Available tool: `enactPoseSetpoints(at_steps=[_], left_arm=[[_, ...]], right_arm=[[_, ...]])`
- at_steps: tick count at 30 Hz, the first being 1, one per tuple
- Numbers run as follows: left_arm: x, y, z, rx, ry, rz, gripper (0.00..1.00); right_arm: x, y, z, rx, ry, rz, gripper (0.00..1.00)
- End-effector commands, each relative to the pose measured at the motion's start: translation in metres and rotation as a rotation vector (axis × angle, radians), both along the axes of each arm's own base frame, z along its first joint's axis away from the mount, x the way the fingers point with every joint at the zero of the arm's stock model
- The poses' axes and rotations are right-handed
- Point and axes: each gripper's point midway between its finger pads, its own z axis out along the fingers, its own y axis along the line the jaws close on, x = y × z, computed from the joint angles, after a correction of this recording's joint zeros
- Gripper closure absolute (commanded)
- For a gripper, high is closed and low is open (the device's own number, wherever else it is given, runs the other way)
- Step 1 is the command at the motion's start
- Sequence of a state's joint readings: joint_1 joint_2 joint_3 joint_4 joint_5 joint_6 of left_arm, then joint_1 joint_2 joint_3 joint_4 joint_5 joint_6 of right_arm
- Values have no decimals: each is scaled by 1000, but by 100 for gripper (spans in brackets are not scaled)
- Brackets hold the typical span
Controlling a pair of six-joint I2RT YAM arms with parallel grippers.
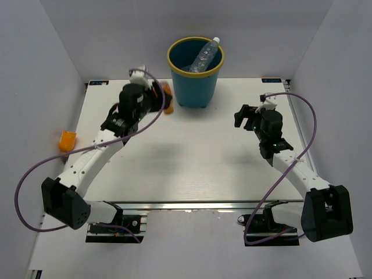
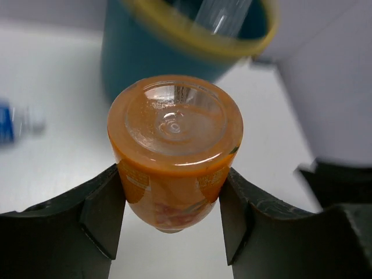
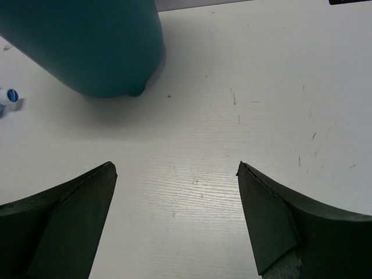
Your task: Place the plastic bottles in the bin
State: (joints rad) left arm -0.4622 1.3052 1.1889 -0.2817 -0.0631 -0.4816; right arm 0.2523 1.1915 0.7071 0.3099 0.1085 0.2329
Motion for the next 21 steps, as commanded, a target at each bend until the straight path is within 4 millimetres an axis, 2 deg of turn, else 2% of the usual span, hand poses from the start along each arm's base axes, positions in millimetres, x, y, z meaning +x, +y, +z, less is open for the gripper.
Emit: enactPoseSetpoints(at_steps=[1,2,3,4,5,6,7,8,9,10,12,13,14,15,16,19,21], left_arm=[[46,-12,145,-129,-448,37,63],[56,-10,156,-133,-480,73,63],[77,-15,153,-122,-491,98,63],[87,-17,159,-99,-515,101,63],[91,-21,200,-121,-592,95,63],[114,-32,184,-96,-561,85,63],[122,-40,190,-84,-583,63,61],[124,-43,221,-96,-650,57,59],[146,-53,203,-58,-641,50,57],[151,-50,223,-66,-689,77,54],[170,-48,221,-13,-716,123,54],[194,-49,196,17,-681,176,54],[203,-50,192,29,-683,185,55],[206,-48,208,17,-718,203,55],[222,-55,186,43,-695,199,55],[232,-58,187,46,-737,209,50],[240,-55,177,58,-737,245,45]], right_arm=[[12,2,20,7,-55,10,11],[11,2,18,1,-43,11,11],[11,1,17,-4,-41,2,11],[12,-1,19,-5,-46,-9,11],[10,-3,20,-5,-52,-13,11],[10,-5,20,-6,-57,-23,11],[10,-5,21,-6,-62,-25,11],[9,-5,22,-2,-69,-24,11],[9,-4,22,-2,-70,-18,11],[8,-3,20,-2,-64,-12,11],[10,-4,20,-10,-60,-10,11],[10,-4,19,-12,-55,-11,11],[11,-5,17,-16,-48,-15,11],[11,-6,17,-19,-44,-20,11],[12,-5,17,-17,-42,-17,11],[13,-2,15,-11,-35,-1,11],[13,1,15,-8,-29,17,11]])
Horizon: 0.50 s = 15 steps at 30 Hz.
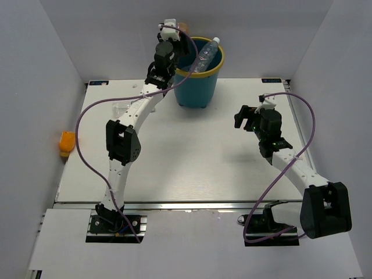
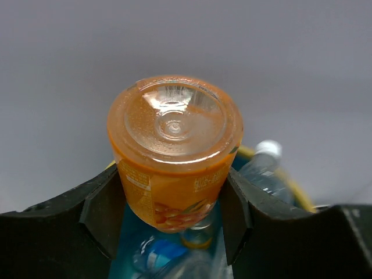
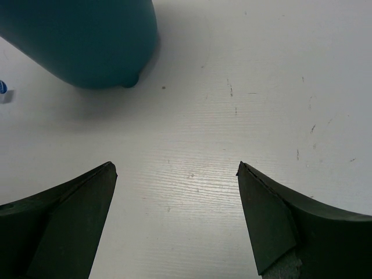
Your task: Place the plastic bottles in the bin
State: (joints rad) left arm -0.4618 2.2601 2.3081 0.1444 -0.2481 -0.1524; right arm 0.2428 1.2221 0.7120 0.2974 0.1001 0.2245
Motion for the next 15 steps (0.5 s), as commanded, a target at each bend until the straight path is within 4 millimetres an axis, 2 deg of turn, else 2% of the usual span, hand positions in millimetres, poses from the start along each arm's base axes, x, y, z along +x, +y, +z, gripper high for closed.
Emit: enactPoseSetpoints(at_steps=[1,2,3,4,8,10,15], left_arm=[[-7,21,49,-21,-116,86,41],[-5,23,46,-22,-110,101,33],[-4,24,44,-24,-110,105,4],[-3,23,43,-24,-107,105,2],[-7,27,45,-25,-96,115,2],[-14,33,54,-37,-102,128,2],[-21,43,51,20,-52,163,2]], right_arm=[[10,3,25,5,-58,18,11],[10,3,27,7,-61,16,11],[10,3,26,6,-59,15,11],[10,3,26,6,-59,13,11],[9,4,26,10,-58,23,11],[9,5,25,11,-55,25,11],[9,7,26,19,-56,35,11]])
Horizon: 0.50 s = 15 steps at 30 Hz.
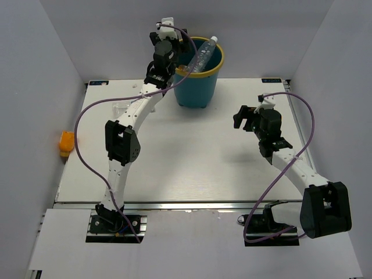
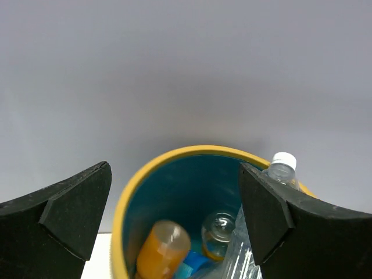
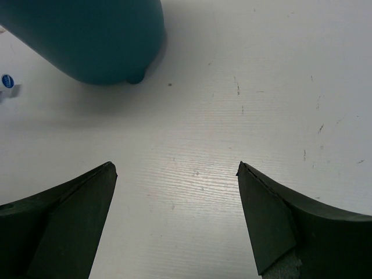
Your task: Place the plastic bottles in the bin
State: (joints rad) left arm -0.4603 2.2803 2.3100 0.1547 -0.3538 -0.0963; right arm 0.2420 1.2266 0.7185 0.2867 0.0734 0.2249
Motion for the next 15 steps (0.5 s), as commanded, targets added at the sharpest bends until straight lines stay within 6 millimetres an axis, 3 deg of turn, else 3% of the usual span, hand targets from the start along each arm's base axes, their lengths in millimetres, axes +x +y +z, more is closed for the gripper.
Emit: enactPoseSetpoints(at_steps=[1,3,5,6,7,8,9,10,11,12,13,14,15], left_arm=[[-38,36,72,-12,-66,86,2],[-43,51,65,18,-17,137,2],[-58,88,81,0,-3,232,2],[-60,101,62,34,72,258,2],[-65,114,61,43,94,279,2],[-78,132,75,43,88,293,2],[-78,164,68,62,121,341,2],[-80,181,50,89,168,363,2],[-92,222,59,85,167,432,2],[-99,243,52,103,194,472,2],[-102,259,27,132,251,504,2],[-109,291,18,142,275,563,2],[-123,307,24,176,267,591,2]], right_arm=[[10,3,26,13,-65,14,11],[10,4,26,14,-64,17,11],[11,5,25,14,-60,20,11],[11,4,25,13,-57,20,11],[11,5,25,13,-57,21,11],[11,4,25,11,-56,18,11],[11,5,25,13,-56,20,11],[11,5,24,11,-55,20,11],[11,5,25,13,-57,21,11],[11,5,25,14,-57,23,11],[11,5,25,14,-59,23,11],[12,5,25,14,-60,20,11],[12,5,24,15,-59,21,11]])
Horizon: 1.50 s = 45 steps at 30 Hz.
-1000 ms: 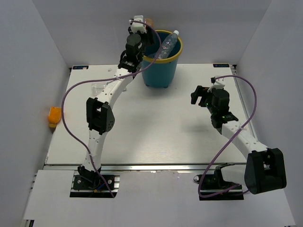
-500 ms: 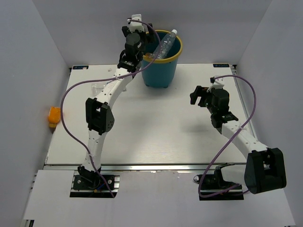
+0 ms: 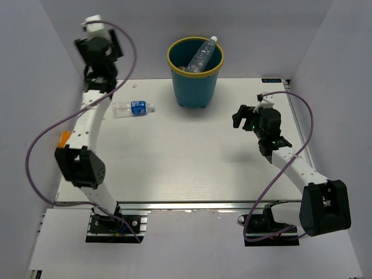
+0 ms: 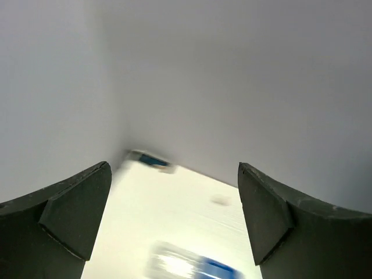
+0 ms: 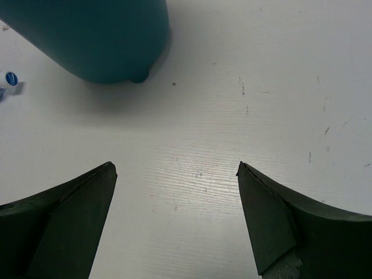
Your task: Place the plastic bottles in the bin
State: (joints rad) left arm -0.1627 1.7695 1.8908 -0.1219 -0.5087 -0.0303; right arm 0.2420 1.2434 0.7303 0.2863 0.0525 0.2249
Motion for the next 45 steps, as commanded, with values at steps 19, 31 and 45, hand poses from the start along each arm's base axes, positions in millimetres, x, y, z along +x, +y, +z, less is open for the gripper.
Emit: enactPoseSetpoints(at_steps=[19,31,45], left_arm=[[-149,249,-263,280,742,522,2],[-172,261,-313,176,705,428,2],[-169,291,-337,207,741,593,9]], right_arm=[[26,6,14,17,-37,15,11],[29,-7,11,21,-25,-26,11],[34,-12,2,28,13,-56,11]])
